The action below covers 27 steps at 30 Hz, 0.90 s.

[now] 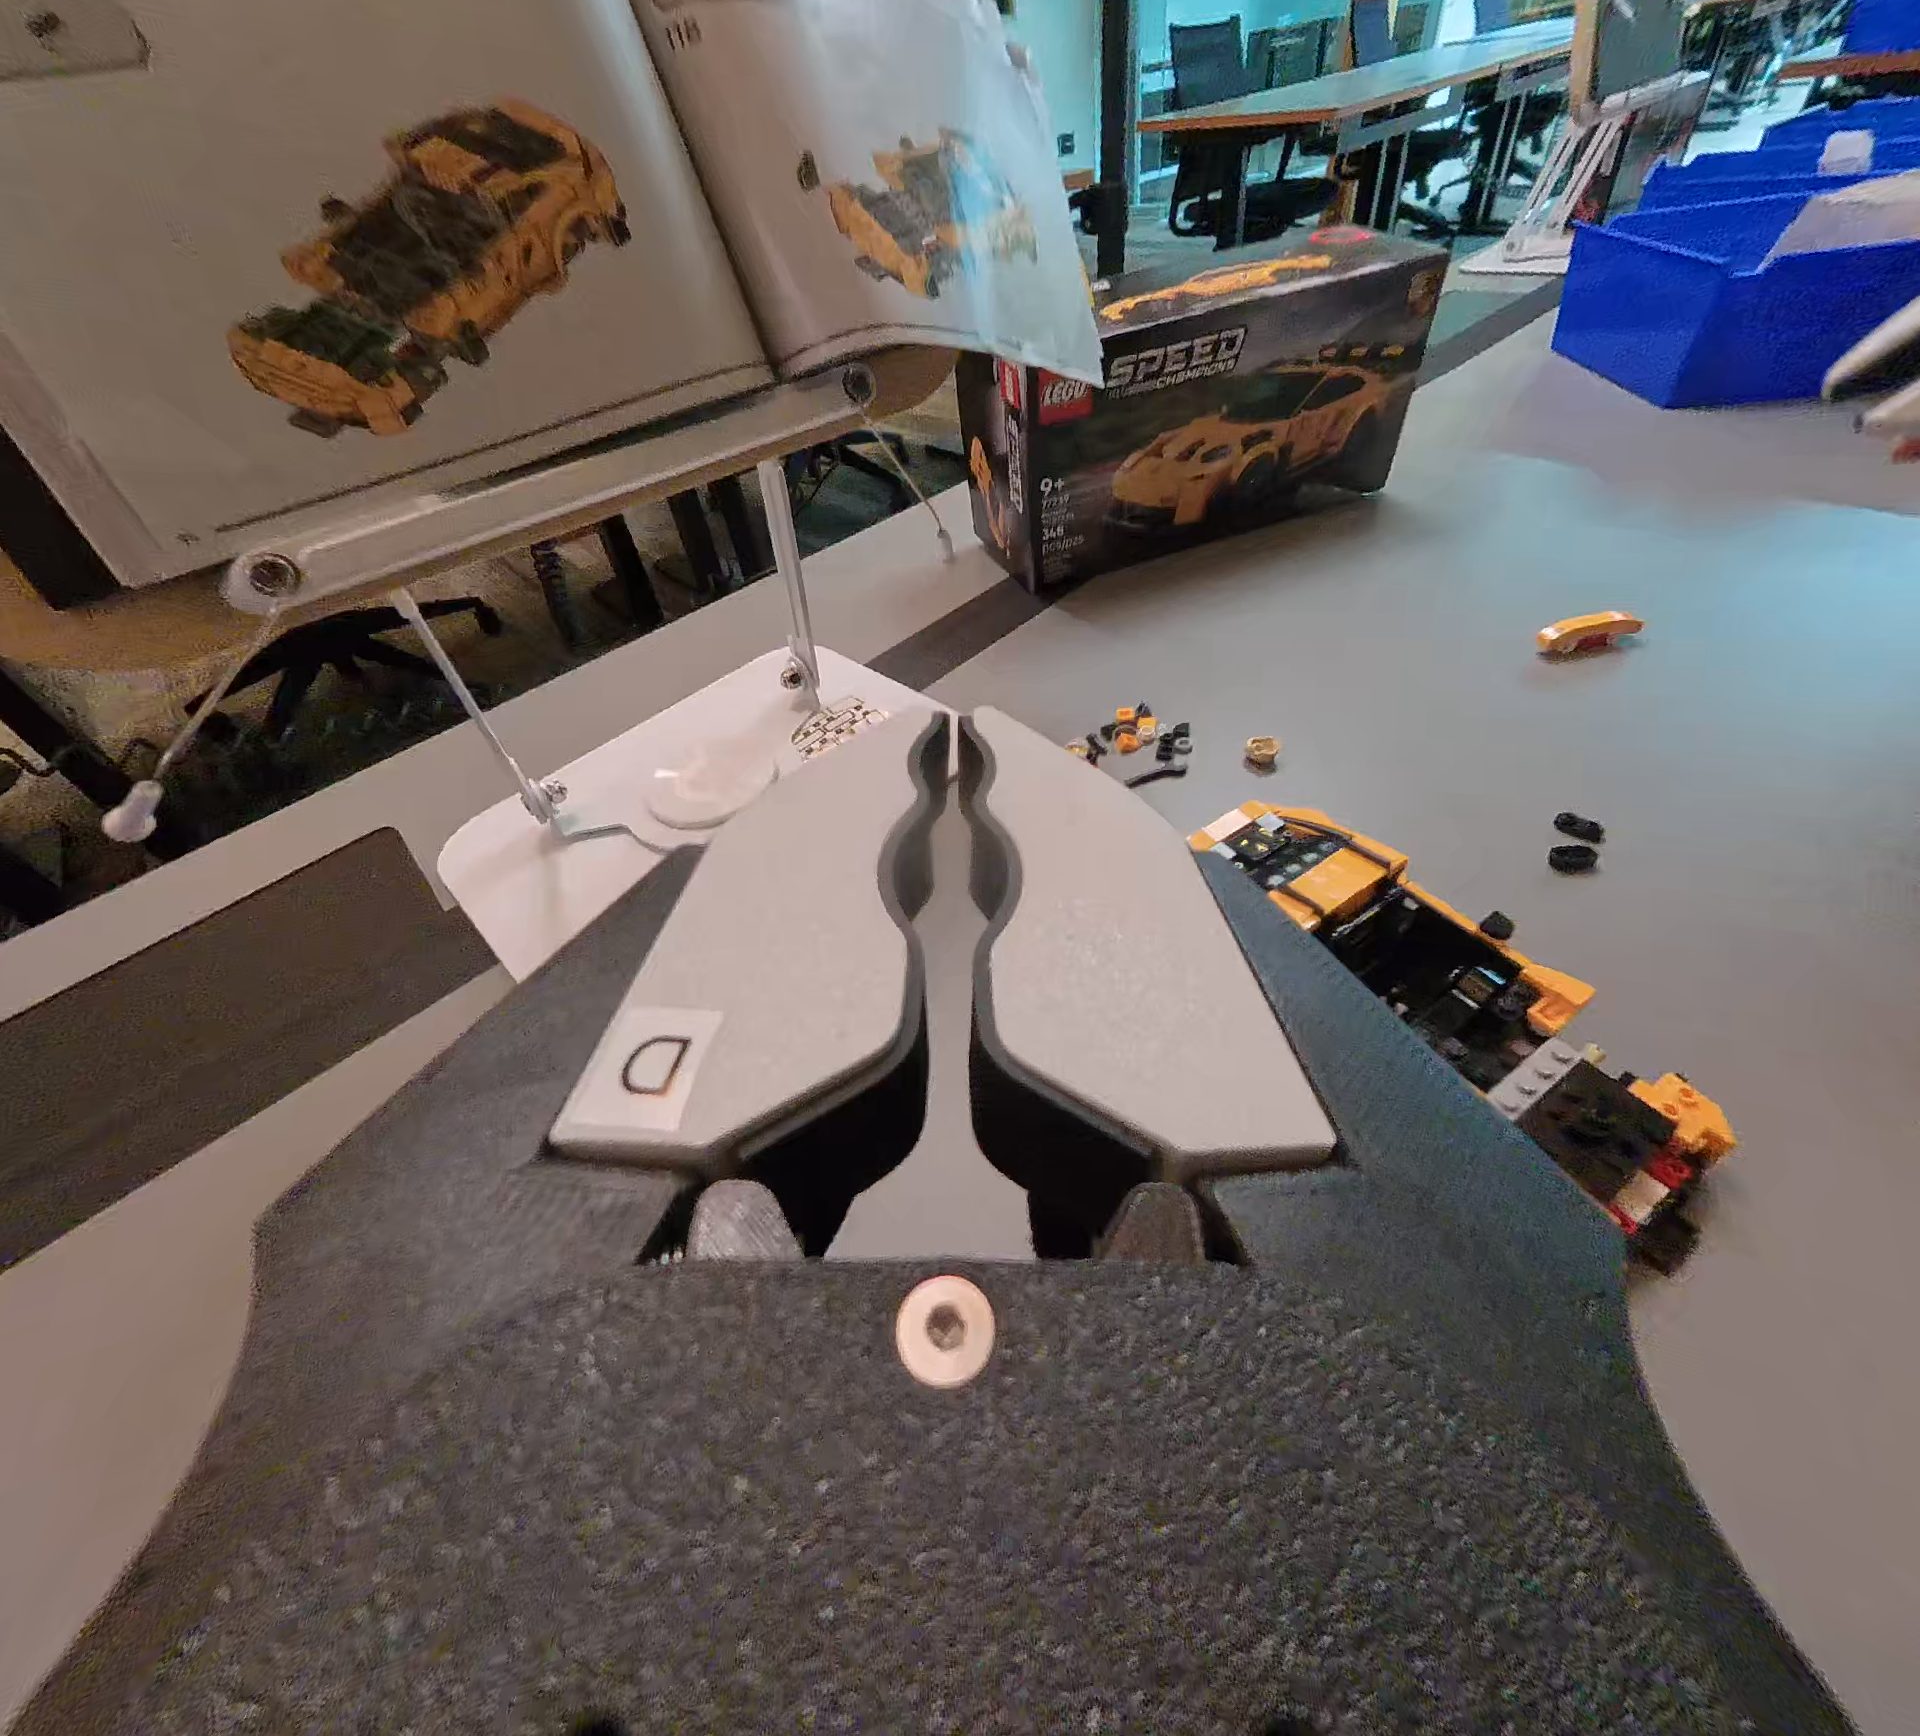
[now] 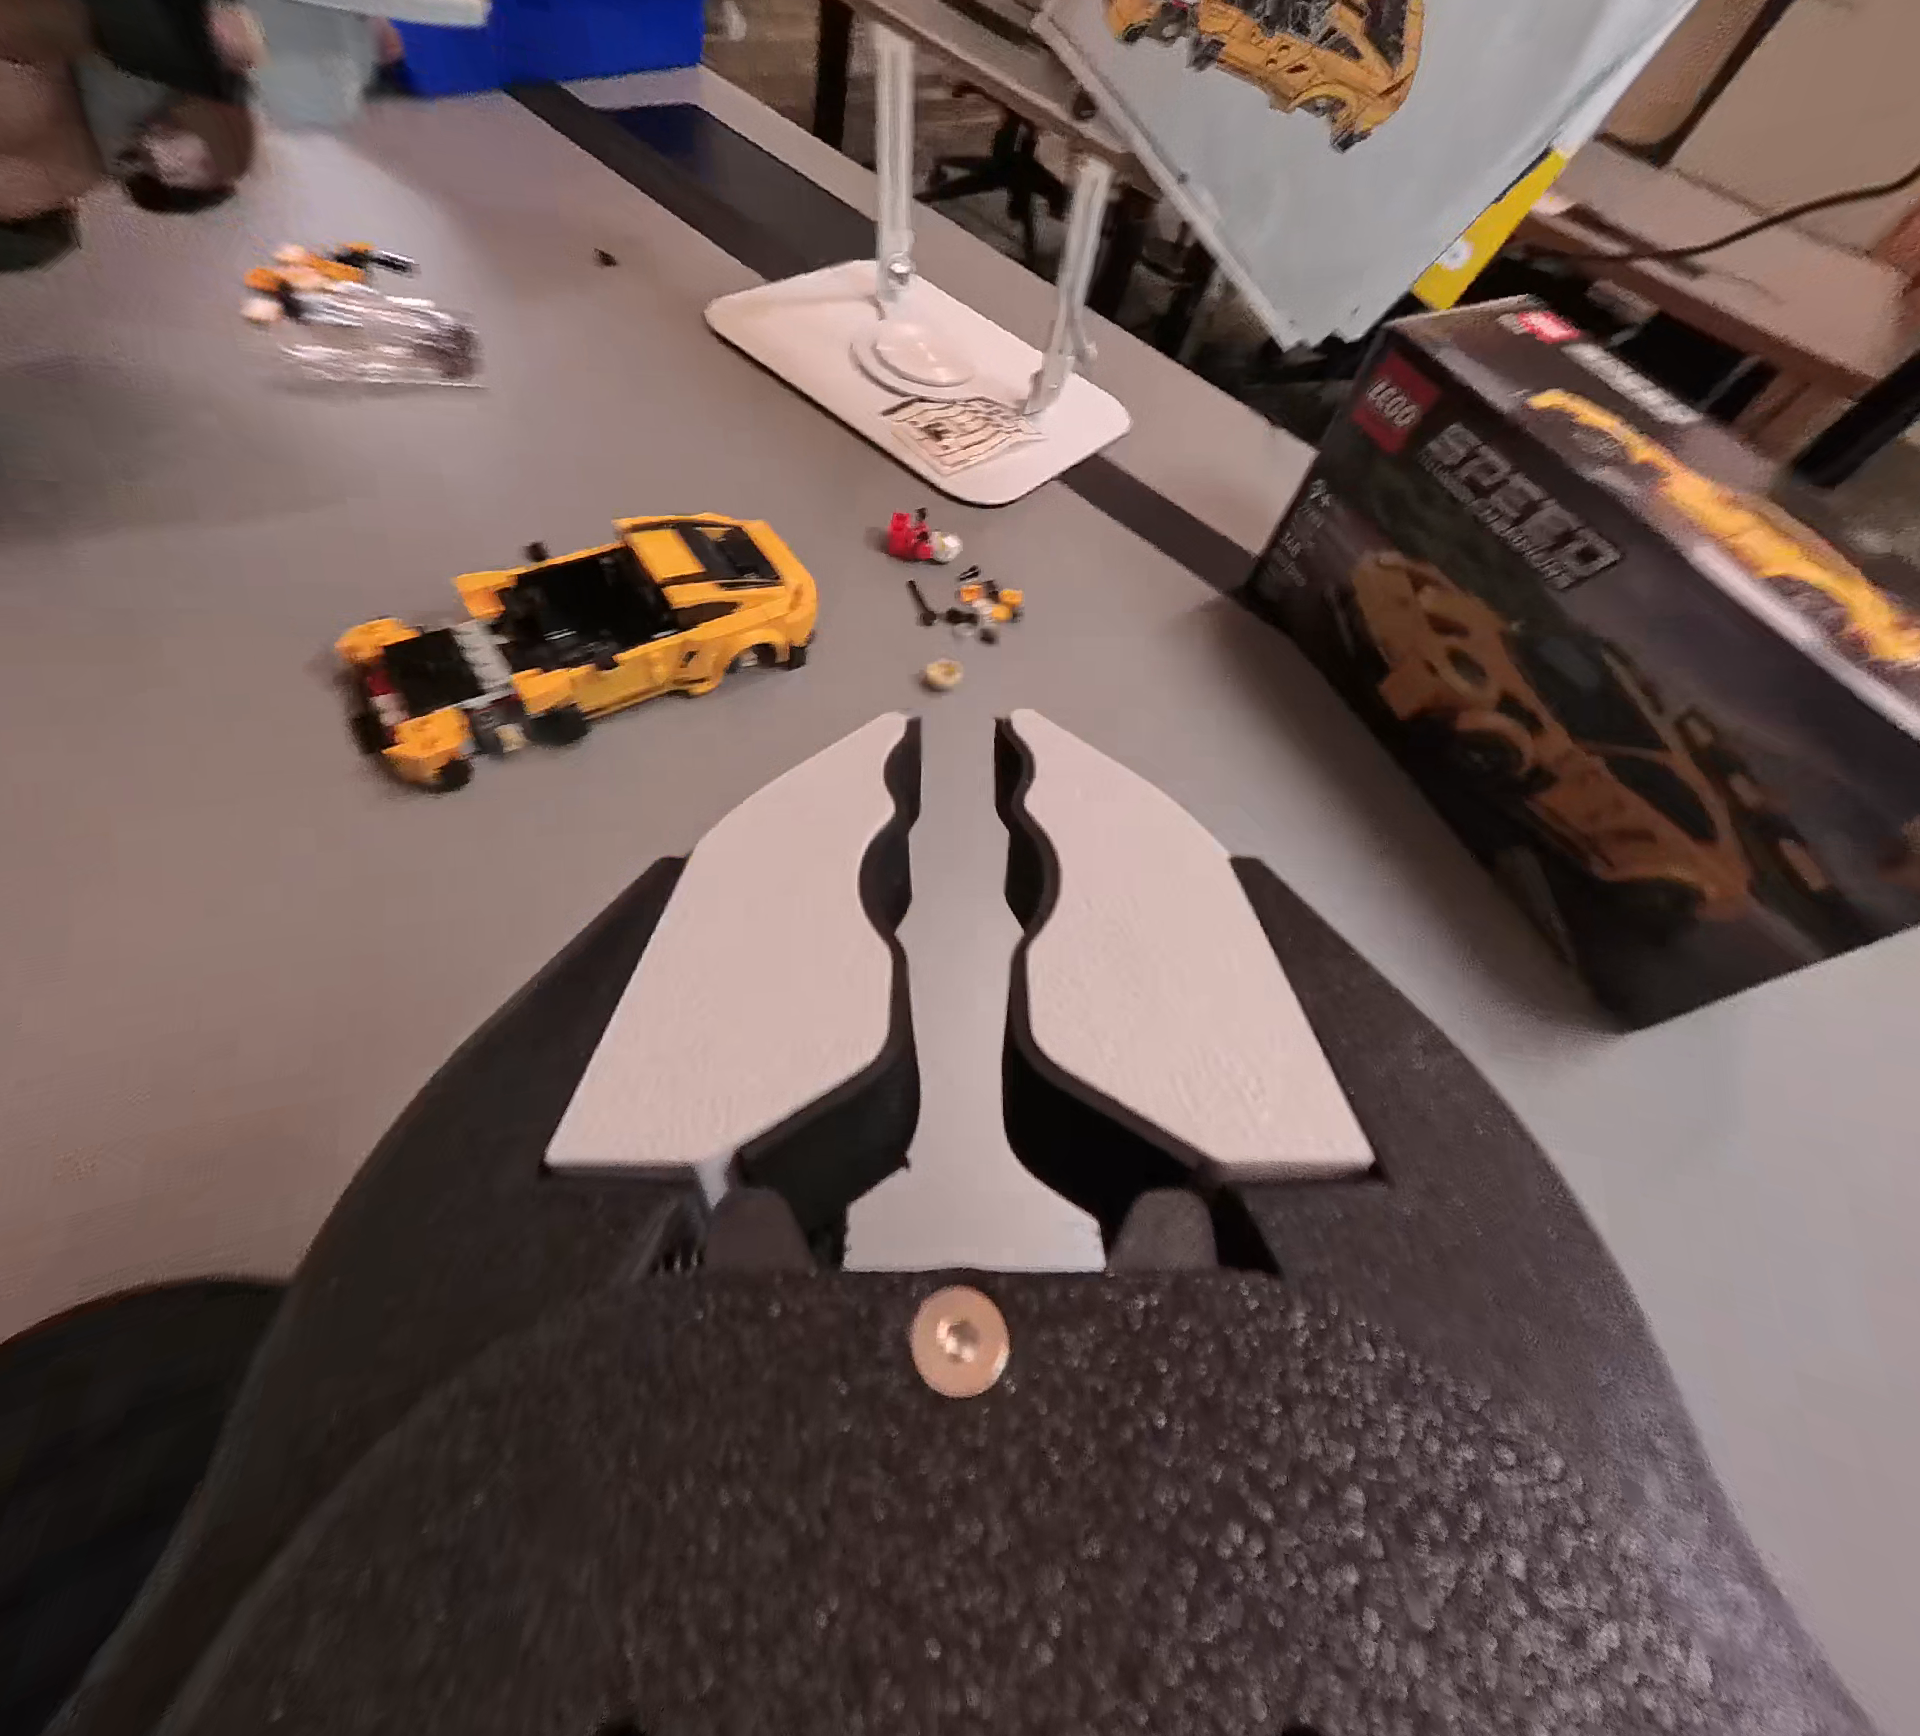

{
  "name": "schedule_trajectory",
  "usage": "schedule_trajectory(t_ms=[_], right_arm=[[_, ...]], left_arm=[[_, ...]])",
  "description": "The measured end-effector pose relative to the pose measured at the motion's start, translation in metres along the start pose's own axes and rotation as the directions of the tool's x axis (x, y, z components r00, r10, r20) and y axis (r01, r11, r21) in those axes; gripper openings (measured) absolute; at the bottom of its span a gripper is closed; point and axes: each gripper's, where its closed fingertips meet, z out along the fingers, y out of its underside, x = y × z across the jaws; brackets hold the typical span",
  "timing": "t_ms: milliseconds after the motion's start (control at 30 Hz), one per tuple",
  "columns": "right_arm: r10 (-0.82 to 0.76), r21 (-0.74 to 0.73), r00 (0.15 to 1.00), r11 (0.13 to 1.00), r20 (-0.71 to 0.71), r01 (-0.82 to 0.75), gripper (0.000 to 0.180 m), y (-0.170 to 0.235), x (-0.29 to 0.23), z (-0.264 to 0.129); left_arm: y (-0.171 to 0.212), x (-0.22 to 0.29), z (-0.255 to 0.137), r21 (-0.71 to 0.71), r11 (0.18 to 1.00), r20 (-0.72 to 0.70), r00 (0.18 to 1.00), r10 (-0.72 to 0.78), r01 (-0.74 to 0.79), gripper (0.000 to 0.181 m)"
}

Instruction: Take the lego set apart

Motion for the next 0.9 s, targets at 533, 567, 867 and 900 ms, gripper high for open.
schedule_trajectory(t_ms=[533,567,867,900], right_arm=[[-0.144,-0.154,0.815,0.949,0.562,0.274,0.02,0.067,-0.165,0.076],[-0.155,-0.158,0.808,0.943,0.568,0.292,0.02,0.068,-0.165,0.079],[-0.174,-0.17,0.761,0.921,0.625,0.351,0.012,0.071,-0.171,0.092],[-0.172,-0.173,0.761,0.92,0.626,0.351,0.011,0.072,-0.171,0.093]], left_arm=[[0.117,0.154,-0.03,-0.373,0.857,-0.516,0.847,0.127,-0.355,0.035],[0.122,0.158,-0.028,-0.376,0.844,-0.523,0.839,0.148,-0.383,0.037],[0.139,0.161,-0.018,-0.413,0.831,-0.513,0.849,0.126,-0.373,0.039],[0.14,0.162,-0.018,-0.415,0.829,-0.516,0.848,0.125,-0.374,0.038]])
